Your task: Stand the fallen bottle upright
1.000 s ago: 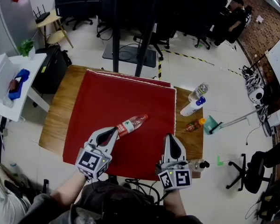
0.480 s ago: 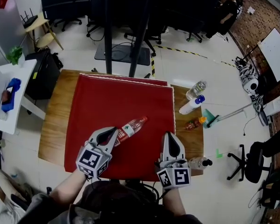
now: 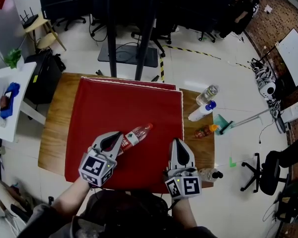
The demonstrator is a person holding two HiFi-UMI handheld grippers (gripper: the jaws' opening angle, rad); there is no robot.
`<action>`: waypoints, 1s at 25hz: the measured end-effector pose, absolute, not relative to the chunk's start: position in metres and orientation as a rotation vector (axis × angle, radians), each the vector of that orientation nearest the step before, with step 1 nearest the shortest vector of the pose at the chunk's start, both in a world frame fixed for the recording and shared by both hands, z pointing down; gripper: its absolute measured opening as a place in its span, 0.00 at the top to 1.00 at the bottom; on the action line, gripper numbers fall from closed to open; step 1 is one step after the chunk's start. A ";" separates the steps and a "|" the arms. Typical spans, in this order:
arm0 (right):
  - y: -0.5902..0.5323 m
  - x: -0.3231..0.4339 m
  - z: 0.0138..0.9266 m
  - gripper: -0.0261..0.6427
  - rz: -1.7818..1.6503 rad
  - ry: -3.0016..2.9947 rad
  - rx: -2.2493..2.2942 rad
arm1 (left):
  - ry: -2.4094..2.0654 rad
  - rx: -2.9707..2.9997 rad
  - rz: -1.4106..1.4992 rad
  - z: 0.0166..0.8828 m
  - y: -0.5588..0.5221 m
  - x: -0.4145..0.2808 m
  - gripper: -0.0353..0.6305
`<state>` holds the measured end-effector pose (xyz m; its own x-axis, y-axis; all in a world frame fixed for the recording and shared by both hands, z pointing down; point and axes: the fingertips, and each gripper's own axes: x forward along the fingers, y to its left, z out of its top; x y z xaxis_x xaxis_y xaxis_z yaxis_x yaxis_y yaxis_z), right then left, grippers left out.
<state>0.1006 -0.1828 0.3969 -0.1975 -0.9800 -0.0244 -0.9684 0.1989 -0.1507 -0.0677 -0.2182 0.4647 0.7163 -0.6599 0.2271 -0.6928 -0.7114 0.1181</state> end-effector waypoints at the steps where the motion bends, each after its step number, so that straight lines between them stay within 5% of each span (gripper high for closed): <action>1: -0.185 0.103 0.397 0.94 -0.159 2.344 -1.905 | -1.096 2.721 0.251 0.465 -0.220 -0.066 0.90; 8: -0.193 0.120 0.394 0.94 -0.159 2.380 -1.860 | -1.141 2.698 0.281 0.469 -0.223 -0.052 0.89; 25: -0.204 0.147 0.404 0.94 -0.193 2.376 -1.854 | -1.069 2.655 0.495 0.505 -0.226 -0.029 0.57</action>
<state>0.1465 -0.2036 0.4037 -0.2416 -0.9702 -0.0169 -0.9547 0.2408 -0.1746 -0.0288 -0.2262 0.5048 0.6755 -0.6232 0.3940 -0.7034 -0.7049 0.0911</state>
